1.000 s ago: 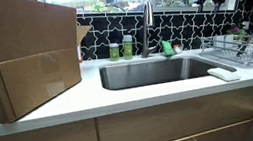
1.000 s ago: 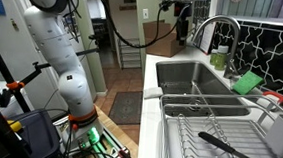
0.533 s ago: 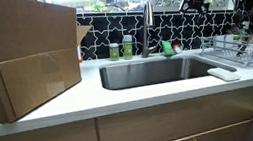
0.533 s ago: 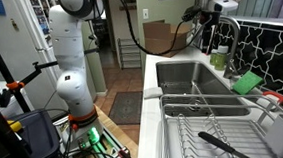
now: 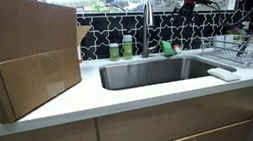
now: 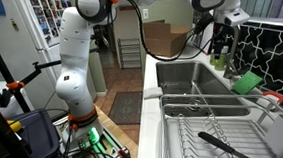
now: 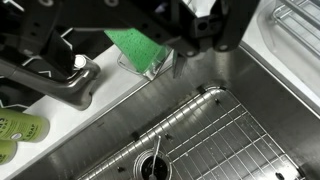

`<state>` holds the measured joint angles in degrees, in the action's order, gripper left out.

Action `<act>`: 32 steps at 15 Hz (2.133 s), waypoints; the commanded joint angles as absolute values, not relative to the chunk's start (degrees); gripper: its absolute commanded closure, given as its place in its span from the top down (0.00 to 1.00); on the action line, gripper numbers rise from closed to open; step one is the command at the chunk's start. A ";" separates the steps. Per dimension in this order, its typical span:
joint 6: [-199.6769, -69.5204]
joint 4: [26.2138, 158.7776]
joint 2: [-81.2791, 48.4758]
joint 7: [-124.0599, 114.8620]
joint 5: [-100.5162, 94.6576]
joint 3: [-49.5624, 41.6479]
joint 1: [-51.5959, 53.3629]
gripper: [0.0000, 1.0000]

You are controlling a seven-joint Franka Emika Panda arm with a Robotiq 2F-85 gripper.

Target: Put the green sponge on the edge of the sink then put the white sponge in the transparent box

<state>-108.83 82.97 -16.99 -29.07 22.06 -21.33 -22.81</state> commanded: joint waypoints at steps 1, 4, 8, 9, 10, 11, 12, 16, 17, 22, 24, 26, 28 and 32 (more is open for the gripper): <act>-109.83 82.14 -17.86 -30.63 20.81 -20.93 -23.12 1.00; -107.78 73.39 -25.68 -40.63 22.03 -21.80 -25.07 1.00; -104.13 62.55 -35.59 -51.01 24.73 -21.91 -28.58 1.00; -103.10 60.16 -37.61 -53.93 25.01 -21.78 -29.37 1.00; -102.86 57.97 -39.64 -55.78 25.56 -21.50 -30.26 1.00; -103.00 55.83 -41.44 -56.66 25.61 -21.31 -30.95 1.00; -103.63 53.83 -43.05 -57.04 25.92 -21.07 -31.71 1.00; -105.89 47.69 -47.75 -56.99 27.37 -20.07 -33.92 1.00; -106.16 46.35 -48.70 -56.75 27.87 -19.86 -34.43 1.00; -108.62 42.84 -51.38 -57.24 25.31 -13.50 -38.07 1.00; -109.16 41.42 -52.69 -57.28 25.10 -11.88 -38.93 1.00; -109.72 39.99 -53.98 -57.57 24.89 -10.76 -39.56 1.00; -109.53 38.65 -55.07 -57.97 24.71 -9.82 -40.11 1.00; -109.17 35.90 -57.15 -58.45 24.07 -8.46 -40.87 0.82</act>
